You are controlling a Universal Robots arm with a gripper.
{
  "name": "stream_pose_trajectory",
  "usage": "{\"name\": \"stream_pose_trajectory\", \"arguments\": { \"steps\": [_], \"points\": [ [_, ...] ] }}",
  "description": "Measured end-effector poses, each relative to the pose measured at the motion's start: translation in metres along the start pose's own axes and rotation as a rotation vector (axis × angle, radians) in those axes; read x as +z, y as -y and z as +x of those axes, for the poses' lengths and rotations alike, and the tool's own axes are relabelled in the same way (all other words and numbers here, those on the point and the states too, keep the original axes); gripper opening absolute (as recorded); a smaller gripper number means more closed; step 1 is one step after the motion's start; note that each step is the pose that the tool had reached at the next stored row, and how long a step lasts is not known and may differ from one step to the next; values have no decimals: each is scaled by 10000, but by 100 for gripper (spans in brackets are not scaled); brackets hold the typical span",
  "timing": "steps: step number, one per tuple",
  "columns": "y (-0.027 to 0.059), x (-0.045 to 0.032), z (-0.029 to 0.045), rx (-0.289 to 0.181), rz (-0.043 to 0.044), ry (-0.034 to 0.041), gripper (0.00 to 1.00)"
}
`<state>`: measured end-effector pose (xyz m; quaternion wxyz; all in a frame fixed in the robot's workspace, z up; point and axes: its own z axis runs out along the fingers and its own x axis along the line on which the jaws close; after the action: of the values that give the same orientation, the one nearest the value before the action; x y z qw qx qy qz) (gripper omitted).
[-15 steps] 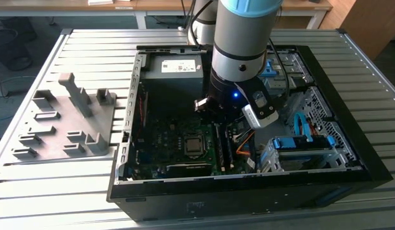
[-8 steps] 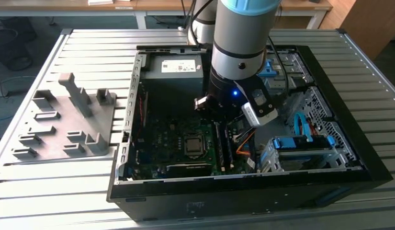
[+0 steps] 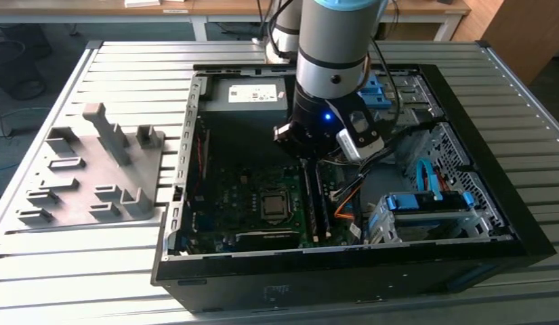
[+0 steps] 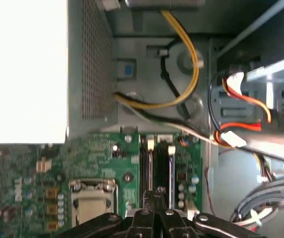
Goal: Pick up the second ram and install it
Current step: 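Press down the second ram until it locks into place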
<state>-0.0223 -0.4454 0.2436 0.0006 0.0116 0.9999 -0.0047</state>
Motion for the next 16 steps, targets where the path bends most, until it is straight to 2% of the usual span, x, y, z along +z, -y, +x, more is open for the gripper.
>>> {"name": "stream_pose_trajectory", "arguments": {
  "steps": [3, 4, 8, 16],
  "points": [
    [-51, 39, 2, 0, -106, -2, 10],
    [-57, 58, 2, 0, -118, -1, 10],
    [-92, 113, 3, 0, -90, -3, 10],
    [-131, 197, 7, -19, -90, -2, 10]
  ]
}}
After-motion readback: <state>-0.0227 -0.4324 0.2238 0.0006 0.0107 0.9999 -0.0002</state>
